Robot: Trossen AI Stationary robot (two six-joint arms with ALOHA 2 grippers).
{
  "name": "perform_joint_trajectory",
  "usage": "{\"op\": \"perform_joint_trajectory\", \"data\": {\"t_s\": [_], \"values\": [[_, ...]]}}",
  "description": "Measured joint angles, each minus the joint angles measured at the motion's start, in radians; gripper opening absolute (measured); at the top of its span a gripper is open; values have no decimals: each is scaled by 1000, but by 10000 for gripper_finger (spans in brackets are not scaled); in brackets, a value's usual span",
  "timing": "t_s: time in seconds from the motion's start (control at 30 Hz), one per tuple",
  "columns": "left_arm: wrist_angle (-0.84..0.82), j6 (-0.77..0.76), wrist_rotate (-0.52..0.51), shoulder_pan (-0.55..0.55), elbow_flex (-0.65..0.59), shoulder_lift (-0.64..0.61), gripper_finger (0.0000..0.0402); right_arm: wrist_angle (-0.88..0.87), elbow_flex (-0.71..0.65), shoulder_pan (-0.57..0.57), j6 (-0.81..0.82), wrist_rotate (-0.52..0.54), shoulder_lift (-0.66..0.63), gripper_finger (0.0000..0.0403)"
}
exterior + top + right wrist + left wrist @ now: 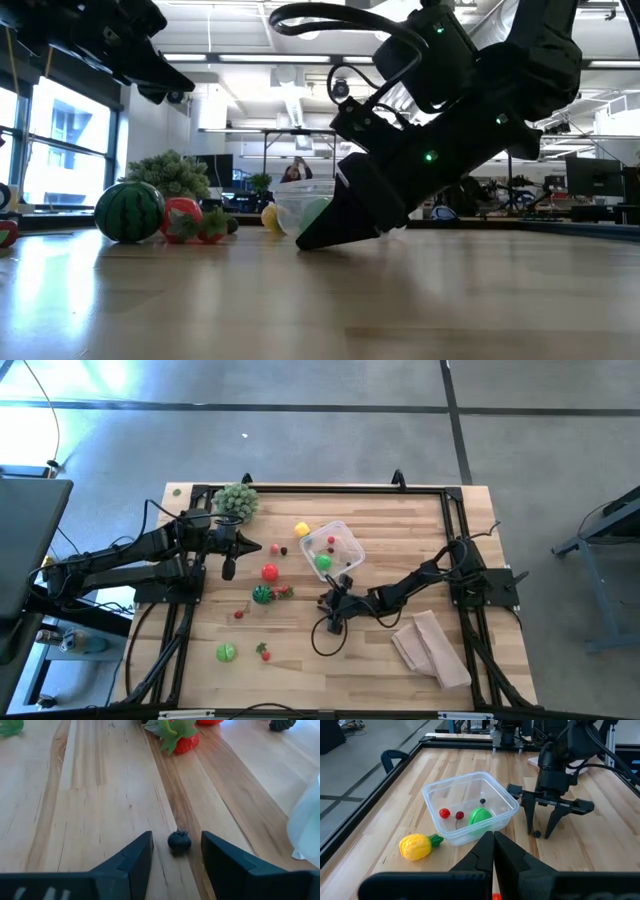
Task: Pick and placing Produce into tupperware
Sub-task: Put the blueberry into the the transparent bin
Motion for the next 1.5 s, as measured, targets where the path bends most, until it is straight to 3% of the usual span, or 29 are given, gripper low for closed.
{"op": "perform_joint_trajectory", "data": {"t_s": [0.23, 0.83, 1.27, 1.5], "values": [[0, 0, 0, 0, 0, 0, 1, -9, 2, 0, 5, -18, 1, 117], [0, 0, 0, 0, 0, 0, 1, -24, 0, 2, 27, -19, 2, 53], [0, 0, 0, 0, 0, 0, 1, -3, -2, 7, 2, -23, -4, 47], [0, 0, 0, 0, 0, 0, 1, -24, -7, 42, -66, -41, -98, 47]]}}
